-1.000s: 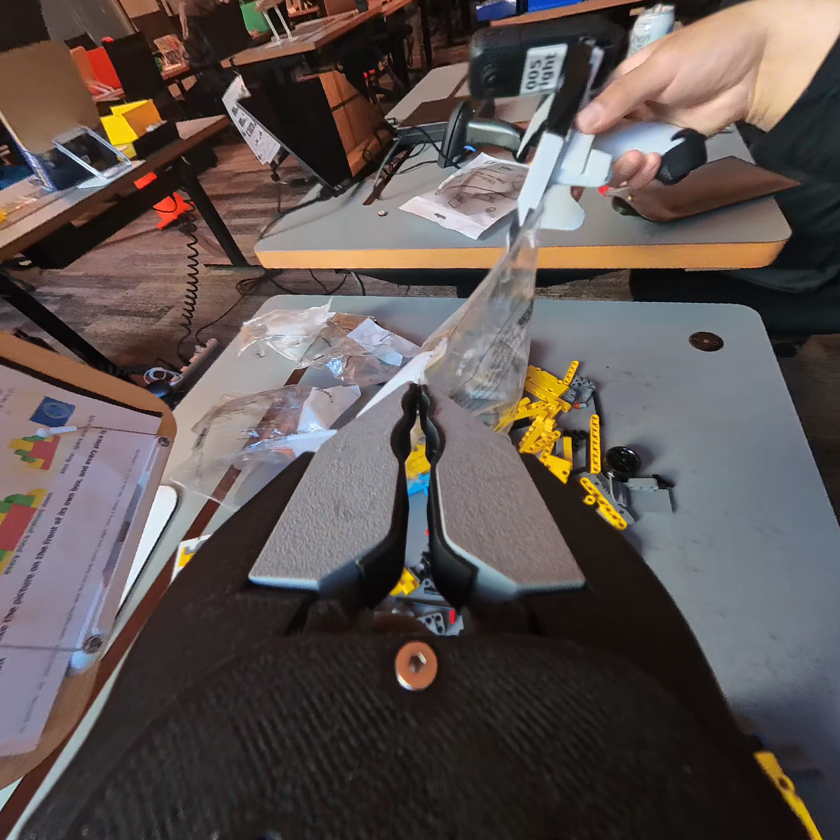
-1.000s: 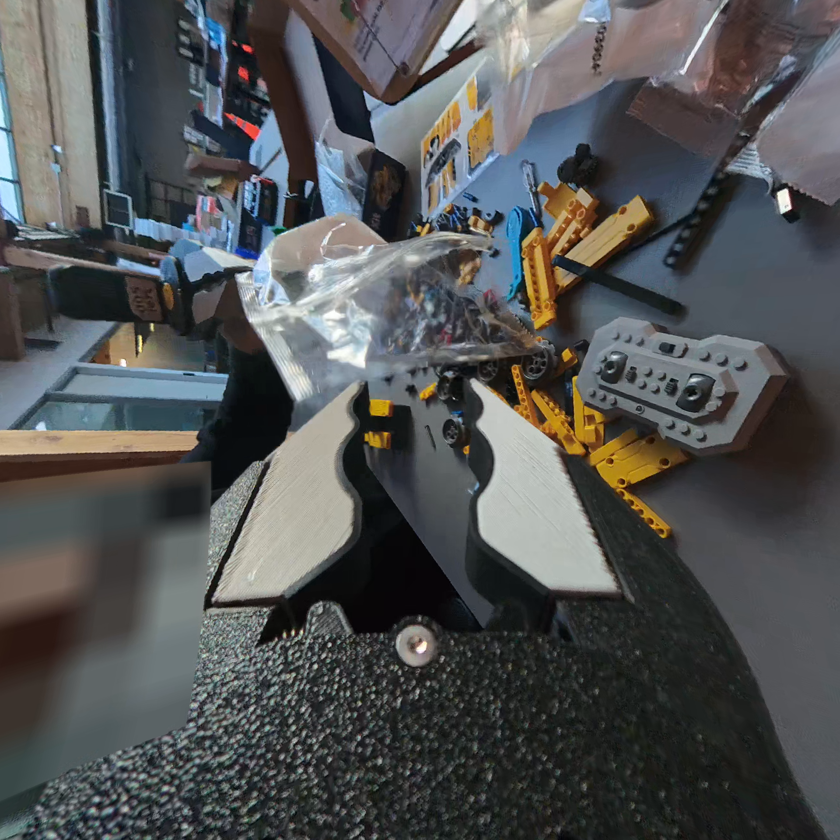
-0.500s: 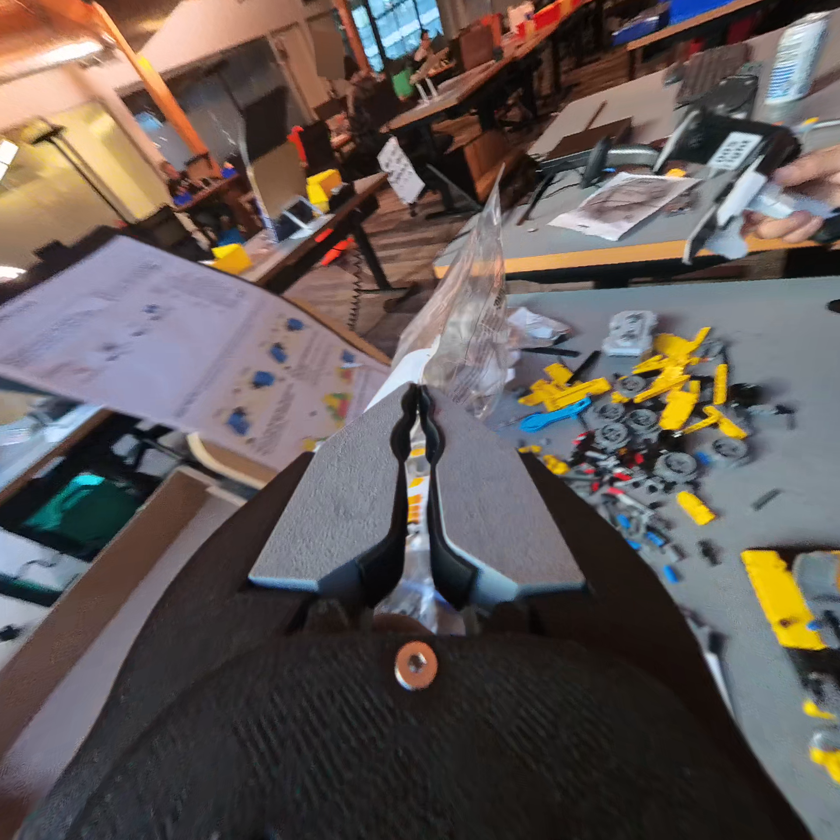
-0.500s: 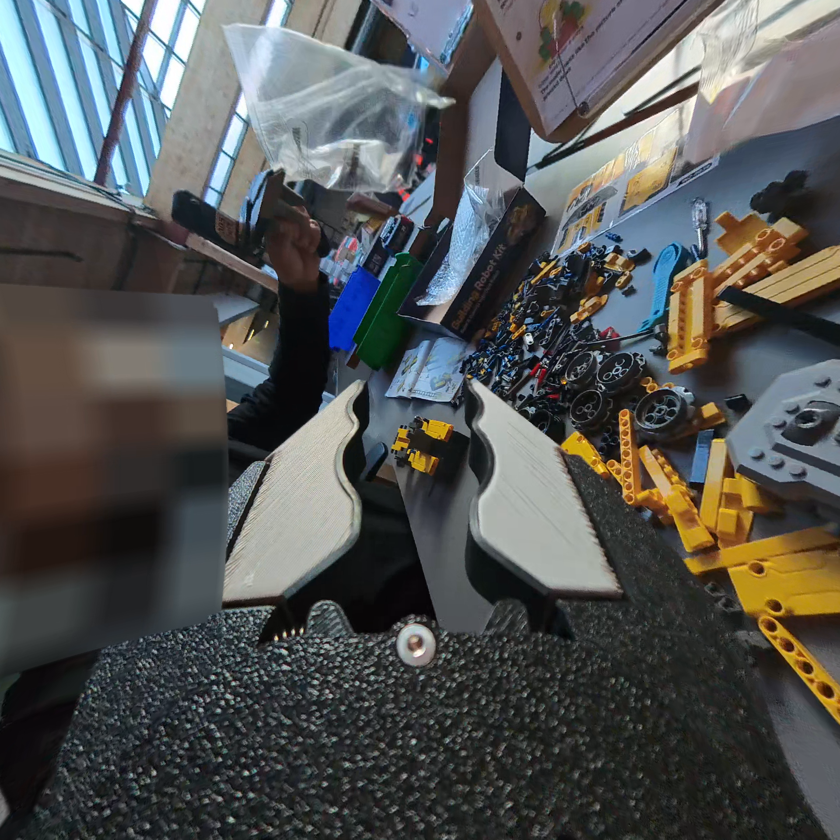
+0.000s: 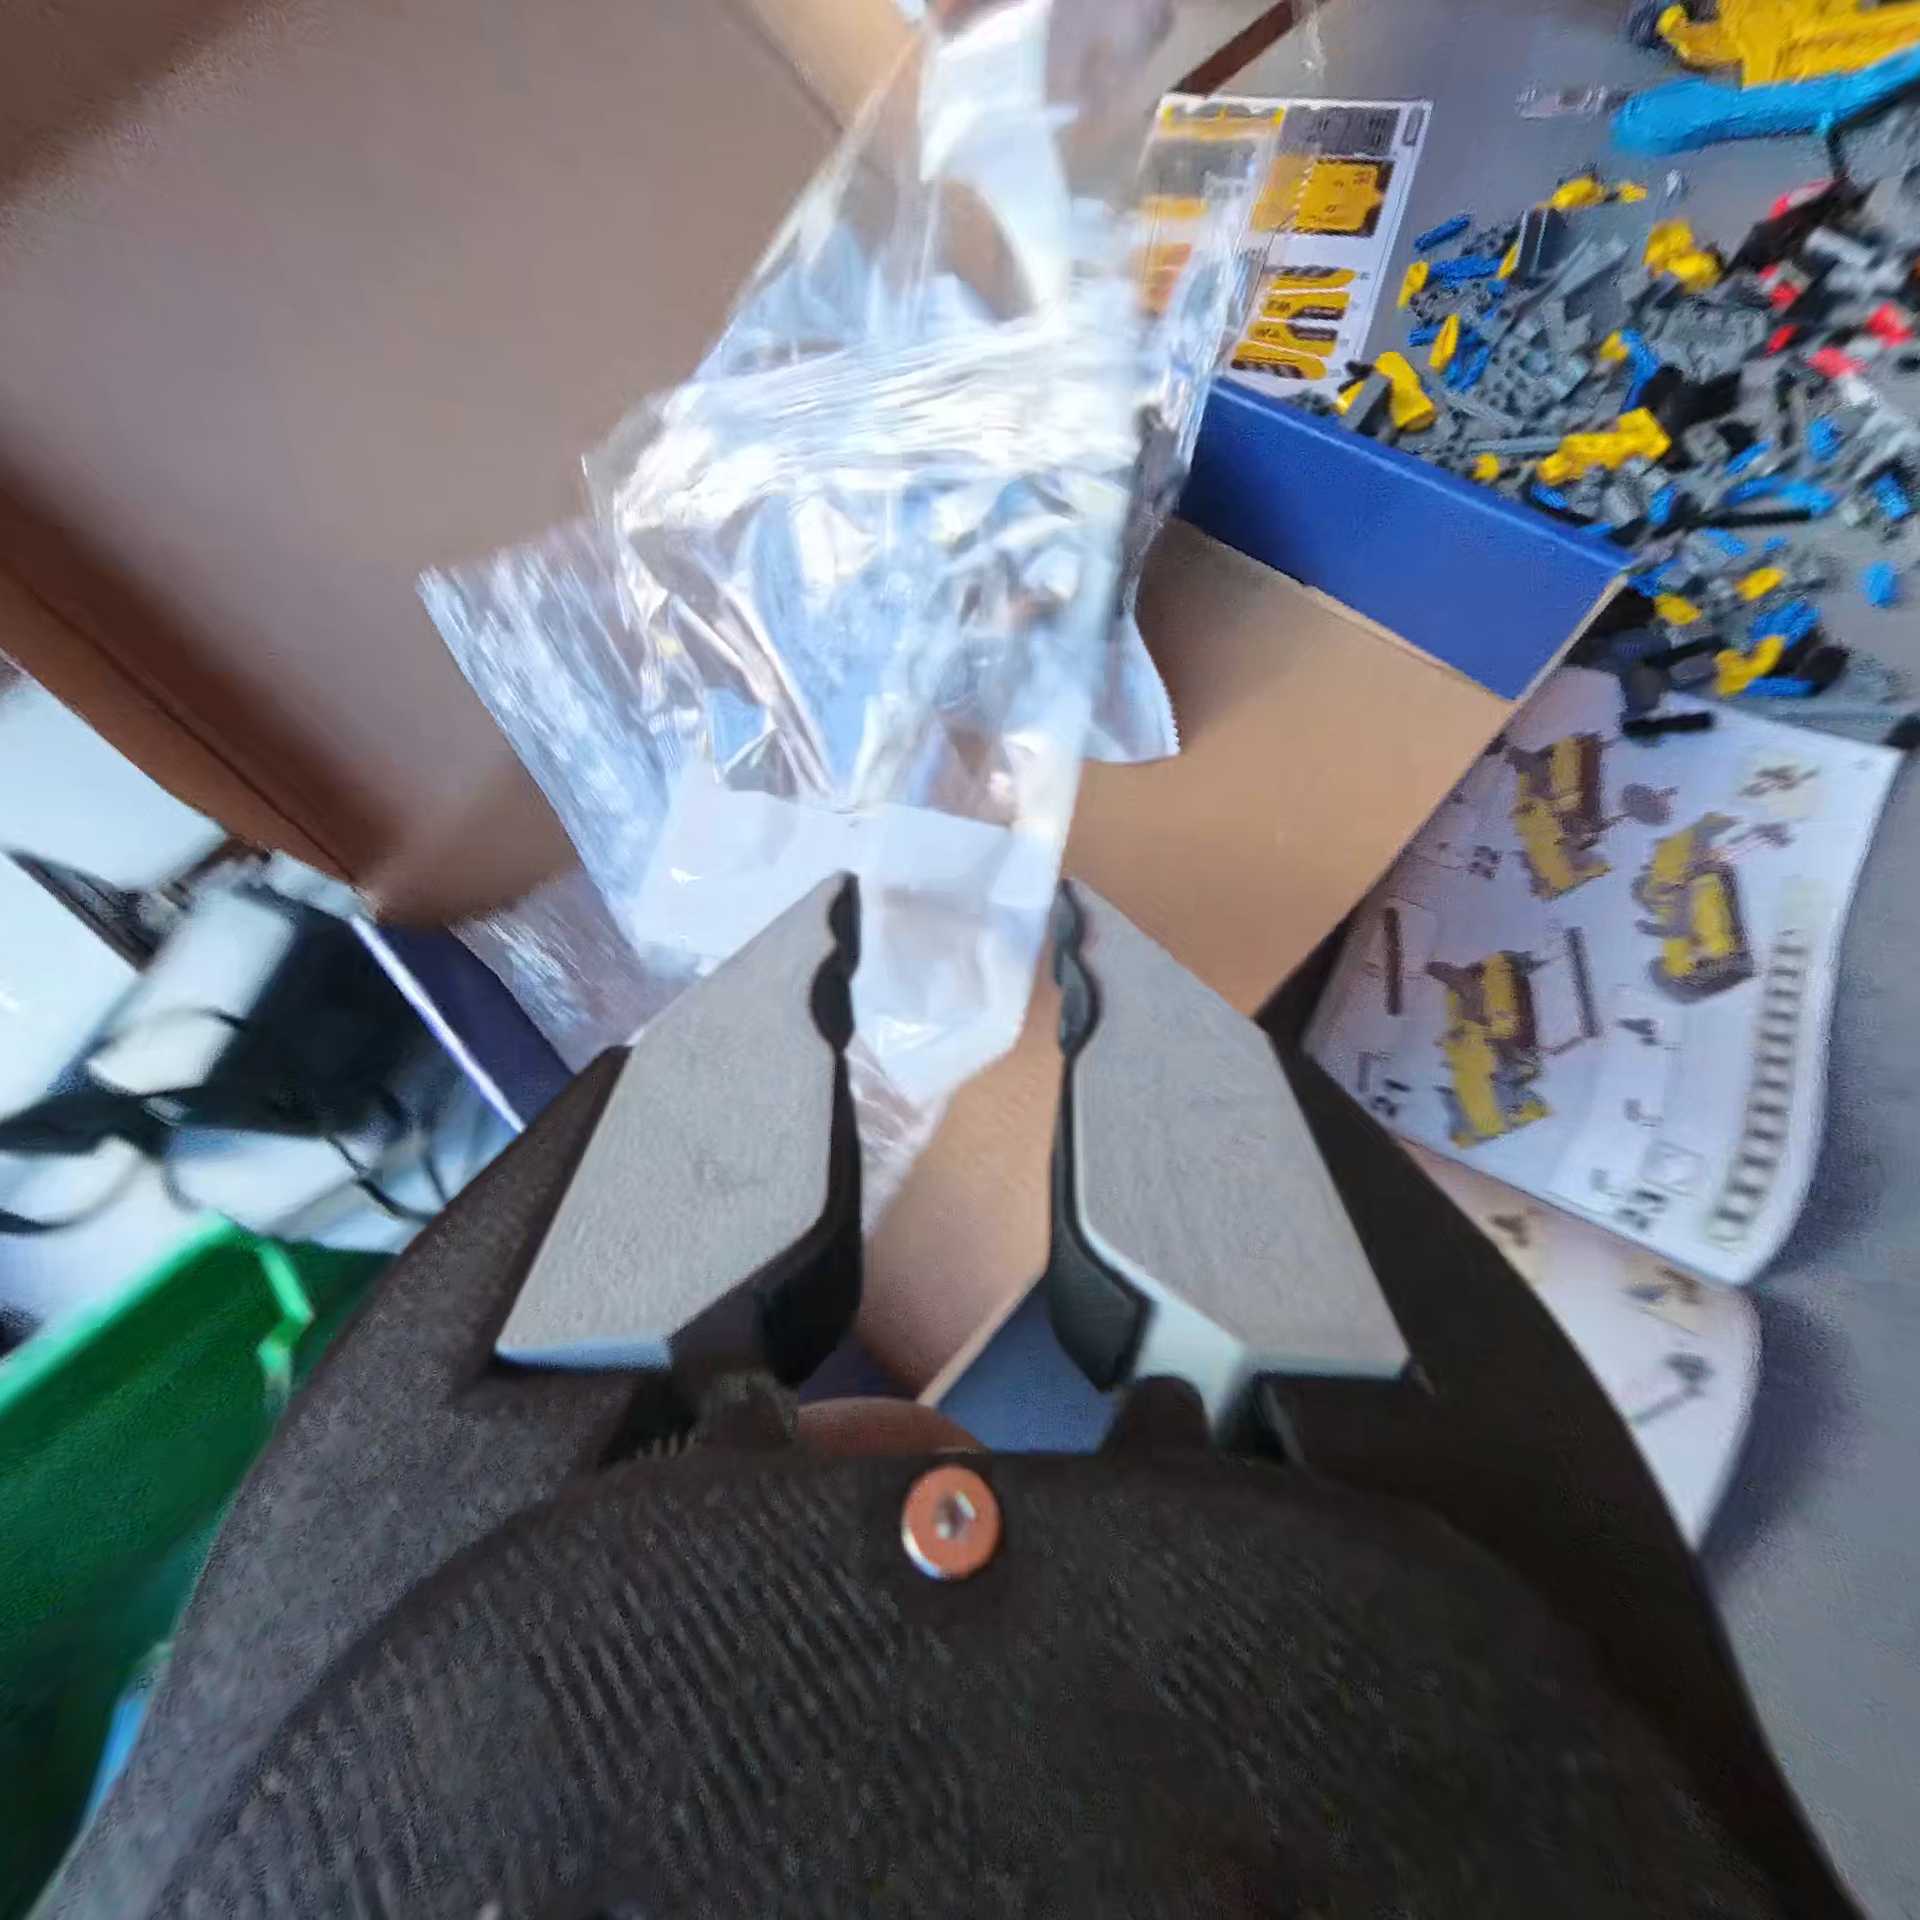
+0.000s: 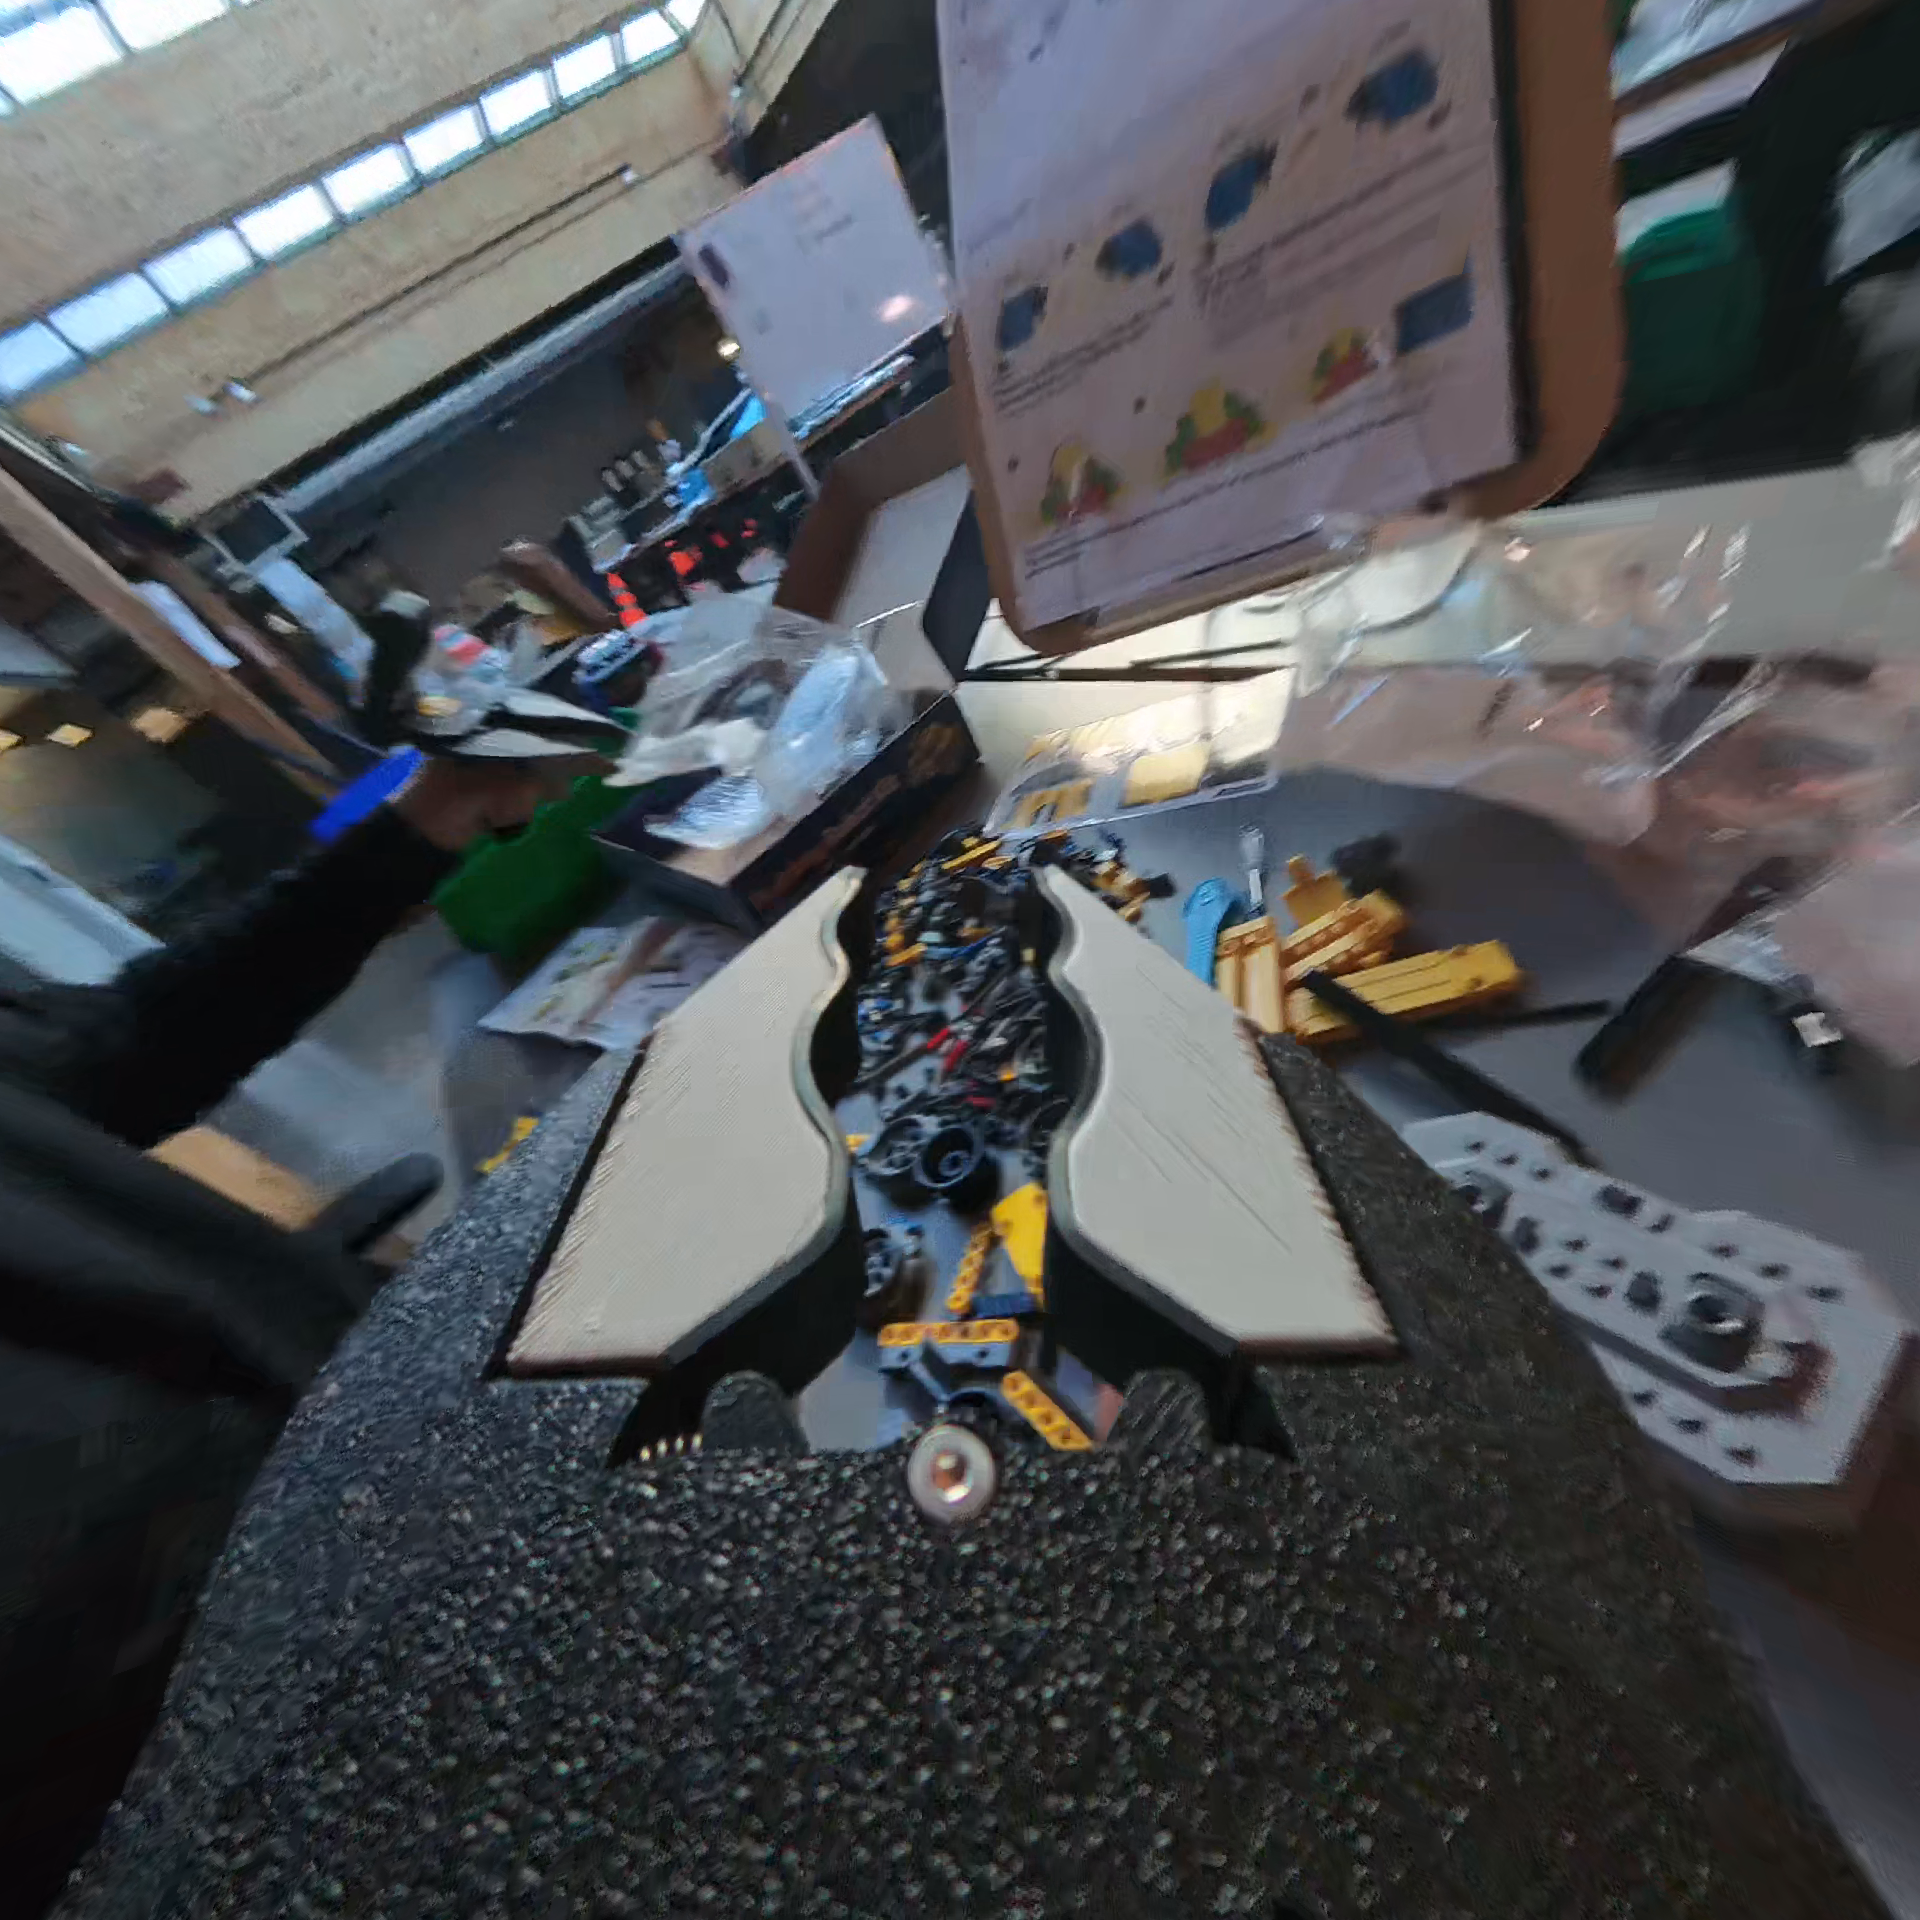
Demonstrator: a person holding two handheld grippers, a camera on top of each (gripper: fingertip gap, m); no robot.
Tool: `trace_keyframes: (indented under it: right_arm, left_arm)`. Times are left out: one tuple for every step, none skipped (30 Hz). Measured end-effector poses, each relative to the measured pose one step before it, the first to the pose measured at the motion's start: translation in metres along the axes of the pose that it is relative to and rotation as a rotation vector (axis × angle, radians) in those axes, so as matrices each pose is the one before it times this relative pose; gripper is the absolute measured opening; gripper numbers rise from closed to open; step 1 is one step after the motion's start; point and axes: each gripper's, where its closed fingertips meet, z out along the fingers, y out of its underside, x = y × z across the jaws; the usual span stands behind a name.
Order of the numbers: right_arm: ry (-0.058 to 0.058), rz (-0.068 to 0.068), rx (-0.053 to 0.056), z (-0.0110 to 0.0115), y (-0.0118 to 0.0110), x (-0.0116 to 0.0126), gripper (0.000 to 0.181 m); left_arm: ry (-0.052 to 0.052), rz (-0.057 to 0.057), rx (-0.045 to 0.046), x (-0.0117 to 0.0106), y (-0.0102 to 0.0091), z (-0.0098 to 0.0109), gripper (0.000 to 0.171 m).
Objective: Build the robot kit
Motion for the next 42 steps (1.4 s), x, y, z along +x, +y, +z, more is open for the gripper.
trace_keyframes:
  right_arm:
    - [0.0558,-0.0635,0.0041,0.00092,-0.00155,0.00559,0.025]
    - [0.0735,-0.0566,-0.0064,0.00280,0.00039,0.00909,0.034]
    - [0.0635,-0.0520,-0.0367,0.00462,0.00534,0.00900,0.037]
    - [0.0359,-0.0482,-0.0656,0.00665,0.00976,0.00608,0.037]
    - [0.0326,-0.0299,-0.0718,0.00865,0.00986,0.00674,0.037]
    - [0.0208,-0.0305,-0.0697,0.00987,0.00892,0.00596,0.038]
    - [0.0051,-0.0467,-0.0691,0.01098,0.00789,0.00379,0.038]
    - [0.0122,-0.0554,-0.0652,0.01145,0.00656,0.00545,0.039]
    - [0.0026,-0.0596,-0.0639,0.01169,0.00558,0.00481,0.039]
    - [-0.0111,-0.0555,-0.0669,0.01177,0.00550,0.00389,0.038]
    - [-0.0002,-0.0455,-0.0676,0.01115,0.00509,0.00649,0.037]
    - [0.0058,-0.0479,-0.0667,0.01031,0.00438,0.00721,0.037]
    - [-0.0053,-0.0558,-0.0605,0.00958,0.00319,0.00414,0.037]
    - [-0.0116,-0.0560,-0.0553,0.00871,0.00227,0.00226,0.036]
    - [-0.0166,-0.0472,-0.0526,0.00824,0.00209,0.00126,0.035]
    - [-0.0215,-0.0392,-0.0494,0.00759,0.00200,0.00031,0.035]
    - [-0.0124,-0.0335,-0.0483,0.00700,0.00211,0.00162,0.034]
    - [0.0079,-0.0277,-0.0468,0.00626,0.00241,0.00480,0.032]
    - [0.0007,-0.0246,-0.0367,0.00542,0.00129,0.00325,0.031]
    - [-0.0269,-0.0192,-0.0129,0.00358,-0.00194,-0.00172,0.026]
    - [-0.0392,-0.0082,0.0083,0.00175,-0.00475,-0.00413,0.021]
    - [-0.0405,-0.0038,-0.0155,0.00210,-0.00086,-0.00450,0.022]
    - [-0.0172,-0.0032,-0.0304,0.00233,0.00183,-0.00156,0.022]
    - [-0.0086,-0.0066,-0.0276,0.00234,0.00208,-0.00116,0.021]
    - [-0.0199,-0.0056,-0.0172,0.00225,0.00090,-0.00335,0.020]
    - [-0.0142,-0.0034,-0.0104,0.00210,0.00006,-0.00256,0.017]
    - [0.0030,-0.0019,-0.0066,0.00146,-0.00003,-0.00004,0.009]
    - [0.0033,0.0008,-0.0054,0.00021,0.00029,0.00011,0.008]
    - [0.0051,0.0033,-0.0020,-0.00153,0.00005,0.00045,0.008]
    - [0.0108,0.0068,0.0060,-0.00343,-0.00103,0.00127,0.008]
    - [0.0078,0.0099,0.0152,-0.00577,-0.00233,0.00067,0.008]
    - [0.0173,0.0112,0.0251,-0.00907,-0.00371,0.00188,0.007]
    - [0.0282,0.0113,0.0400,-0.01280,-0.00584,0.00314,0.007]
    - [0.0252,0.0131,0.0551,-0.01601,-0.00852,0.00259,0.008]
    - [0.0196,0.0144,0.0647,-0.01818,-0.01046,0.00181,0.008]
    - [0.0271,0.0166,0.0687,-0.01947,-0.01182,0.00243,0.008]
    - [0.0282,0.0211,0.0666,-0.01984,-0.01224,0.00203,0.008]
    - [0.0139,0.0247,0.0626,-0.01952,-0.01204,-0.00123,0.008]
    - [-0.0007,0.0234,0.0595,-0.01833,-0.01185,-0.00556,0.008]
    - [-0.0071,0.0197,0.0579,-0.01628,-0.01110,-0.00953,0.008]
    - [-0.0145,0.0182,0.0505,-0.01349,-0.00907,-0.01325,0.008]
    - [-0.0270,0.0173,0.0313,-0.00967,-0.00488,-0.01732,0.008]
  left_arm:
    - [0.0118,-0.0548,0.00823,0.00273,0.00516,-0.00227,0.042]
    - [-0.0081,-0.0400,0.02333,0.00128,0.00189,-0.00404,0.043]
    - [-0.0238,-0.0303,0.02118,0.00024,0.00068,-0.00500,0.045]
    - [-0.0373,-0.0262,0.00823,-0.00062,0.00092,-0.00563,0.049]
    - [-0.0325,-0.0269,0.00860,0.00119,-0.00063,-0.00560,0.053]
    - [-0.0224,-0.0219,0.01312,0.00353,-0.00249,-0.00530,0.059]
    - [-0.0130,-0.0147,0.01532,0.00550,-0.00329,-0.00477,0.067]
    - [-0.0134,-0.0137,0.02179,0.00560,-0.00415,-0.00357,0.070]
    - [-0.0048,-0.0132,0.01787,0.00697,-0.00320,-0.00212,0.071]
    - [0.0031,-0.0105,0.00778,0.00819,-0.00150,-0.00073,0.071]
    - [0.0027,-0.0093,-0.00177,0.00815,0.00013,0.00003,0.072]
    - [0.0084,-0.0042,-0.00245,0.00891,0.00052,0.00019,0.071]
    - [0.0217,0.0038,0.00479,0.01111,-0.00021,0.00013,0.070]
    - [0.0148,0.0045,0.00827,0.00987,-0.00077,0.00023,0.069]
    - [0.0067,0.0031,0.00868,0.00814,-0.00057,0.00065,0.069]
    - [0.0128,0.0038,0.00796,0.00877,-0.00012,0.00121,0.068]
    - [0.0194,0.0033,0.00323,0.00938,0.00082,0.00207,0.067]
    - [0.0135,-0.0052,-0.00653,0.00787,0.00271,0.00296,0.065]
    - [0.0116,-0.0181,-0.01470,0.00718,0.00451,0.00384,0.063]
    - [0.0284,-0.0228,-0.01443,0.00965,0.00500,0.00490,0.062]
    - [0.0369,-0.0165,-0.01405,0.01063,0.00509,0.00532,0.062]
    - [0.0307,-0.0103,-0.00720,0.00977,0.00405,0.00539,0.062]
    - [0.0272,-0.0055,-0.00394,0.00915,0.00386,0.00513,0.062]
    - [0.0257,0.0016,-0.01016,0.00821,0.00443,0.00477,0.062]
    - [0.0136,0.0013,-0.00749,0.00552,0.00390,0.00422,0.062]
    - [0.0104,-0.0031,-0.00331,0.00392,0.00334,0.00361,0.062]
    - [0.0177,-0.0084,-0.00549,0.00406,0.00374,0.00323,0.062]
    - [0.0174,-0.0112,-0.00653,0.00297,0.00381,0.00283,0.061]
    - [0.0085,-0.0107,-0.00119,0.00101,0.00288,0.00211,0.062]
    - [0.0032,-0.0084,0.00042,0.00002,0.00254,0.00143,0.061]
    - [0.0041,-0.0050,-0.00152,0.00008,0.00234,0.00076,0.061]
    - [0.0053,-0.0027,-0.00027,0.00061,0.00176,0.00002,0.061]
    - [0.0050,0.0005,0.00388,0.00083,0.00068,-0.00059,0.061]
    - [0.0009,0.0055,0.00799,0.00075,-0.00012,-0.00109,0.061]
    - [-0.0033,0.0091,0.00986,0.00052,-0.00054,-0.00124,0.061]
    - [-0.0020,0.0086,0.01184,0.00084,-0.00083,-0.00110,0.061]
    - [0.0016,0.0050,0.01369,0.00157,-0.00069,-0.00072,0.061]
    - [0.0083,0.0040,0.01397,0.00294,-0.00032,-0.00029,0.061]
    - [0.0107,0.0069,0.01244,0.00354,0.00030,0.00012,0.061]
    - [0.0048,0.0134,0.01246,0.00331,0.00065,0.00037,0.061]
    - [0.0037,0.0201,0.00938,0.00372,0.00131,0.00010,0.061]
    - [0.0013,0.0248,0.00441,0.00356,0.00186,0.00003,0.061]
